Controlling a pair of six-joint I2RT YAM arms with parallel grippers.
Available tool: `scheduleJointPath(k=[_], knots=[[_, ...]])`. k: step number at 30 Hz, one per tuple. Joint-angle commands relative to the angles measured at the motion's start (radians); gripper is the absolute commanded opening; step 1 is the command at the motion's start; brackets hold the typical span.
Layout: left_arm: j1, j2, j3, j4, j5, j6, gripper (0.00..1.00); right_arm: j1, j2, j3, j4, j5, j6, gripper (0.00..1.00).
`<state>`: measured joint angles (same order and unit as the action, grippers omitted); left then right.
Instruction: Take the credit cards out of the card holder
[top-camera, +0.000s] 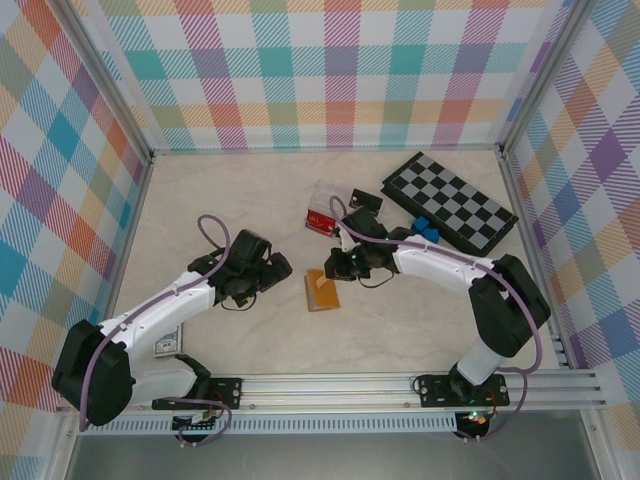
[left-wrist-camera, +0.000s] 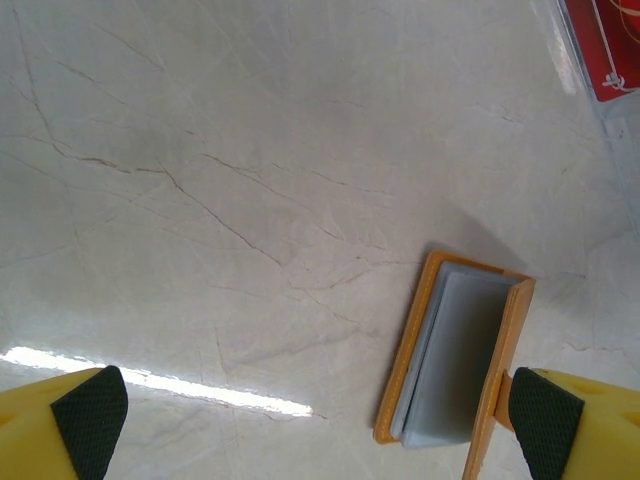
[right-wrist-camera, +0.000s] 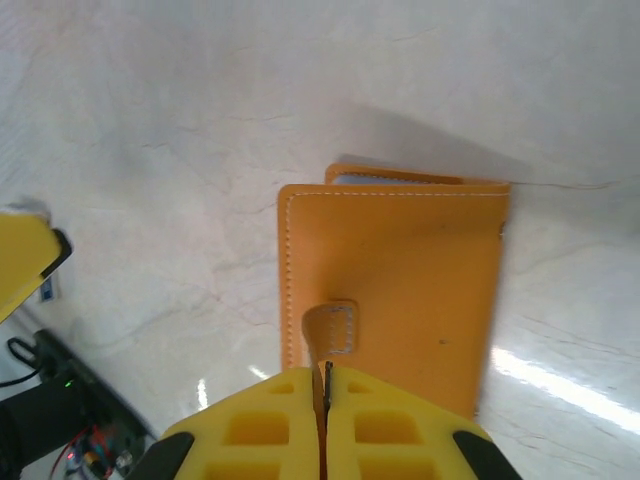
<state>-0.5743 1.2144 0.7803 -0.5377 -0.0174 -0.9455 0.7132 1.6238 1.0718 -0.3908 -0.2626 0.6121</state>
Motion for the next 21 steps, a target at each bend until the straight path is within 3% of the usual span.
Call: scheduleJointPath(k=[1, 8, 14, 21], knots=[[0.004, -0.003, -0.007, 0.045, 0.067, 0.022, 1.0, -0.02, -0.052, 0.012, -0.085, 0.117, -0.024, 0.06], [0.001, 0.051, 0.001, 0.13, 0.186, 0.049, 1.0, -0.068, -0.089, -0.044, -0.146, 0.218, -0.044, 0.07], [-0.009, 0.099, 0.0, 0.247, 0.293, 0.055, 0.95, -0.115, -0.089, -0.087, -0.154, 0.23, -0.048, 0.07], [-0.045, 0.205, 0.039, 0.318, 0.336, 0.057, 0.73, -0.14, -0.037, -0.097, -0.163, 0.237, -0.039, 0.07]])
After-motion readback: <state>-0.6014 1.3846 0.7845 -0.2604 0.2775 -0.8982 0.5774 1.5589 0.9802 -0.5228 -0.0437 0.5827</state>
